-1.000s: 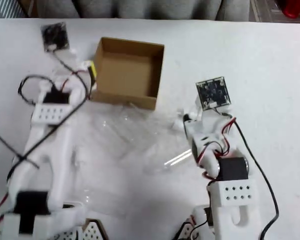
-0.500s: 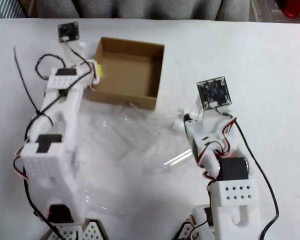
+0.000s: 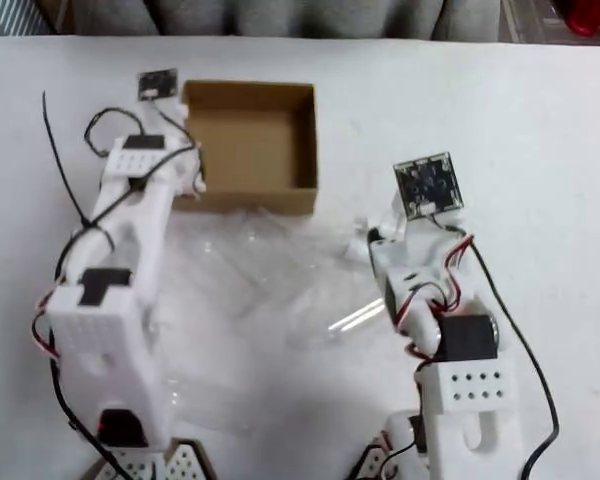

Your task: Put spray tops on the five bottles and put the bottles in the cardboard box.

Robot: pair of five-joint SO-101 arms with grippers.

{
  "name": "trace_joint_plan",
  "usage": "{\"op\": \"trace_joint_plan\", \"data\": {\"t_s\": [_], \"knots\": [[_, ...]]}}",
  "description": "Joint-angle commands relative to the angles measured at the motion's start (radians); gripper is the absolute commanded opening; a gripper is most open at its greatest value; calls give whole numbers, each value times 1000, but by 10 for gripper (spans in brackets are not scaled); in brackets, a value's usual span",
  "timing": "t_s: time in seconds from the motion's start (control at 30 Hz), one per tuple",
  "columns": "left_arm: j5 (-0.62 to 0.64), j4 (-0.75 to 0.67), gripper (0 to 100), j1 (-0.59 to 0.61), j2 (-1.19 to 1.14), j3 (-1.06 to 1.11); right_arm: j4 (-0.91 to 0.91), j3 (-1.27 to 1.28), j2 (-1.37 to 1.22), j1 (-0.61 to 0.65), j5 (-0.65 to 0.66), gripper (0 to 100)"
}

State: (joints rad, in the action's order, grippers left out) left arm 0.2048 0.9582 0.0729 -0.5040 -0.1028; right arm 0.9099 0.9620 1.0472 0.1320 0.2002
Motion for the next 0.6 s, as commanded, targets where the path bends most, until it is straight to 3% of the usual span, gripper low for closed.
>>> {"op": "trace_joint_plan", "data": {"t_s": [0.0,0.13,0.47,0.57], "knots": [[-2,64,20,-53,188,40,-16,-14,25,-10,11,16],[-2,23,20,-102,332,213,-15,-14,25,-10,11,16],[-2,-445,20,-104,492,605,-8,-9,25,-12,11,16],[-2,-526,20,-90,492,660,-8,-9,25,-12,11,16]]}}
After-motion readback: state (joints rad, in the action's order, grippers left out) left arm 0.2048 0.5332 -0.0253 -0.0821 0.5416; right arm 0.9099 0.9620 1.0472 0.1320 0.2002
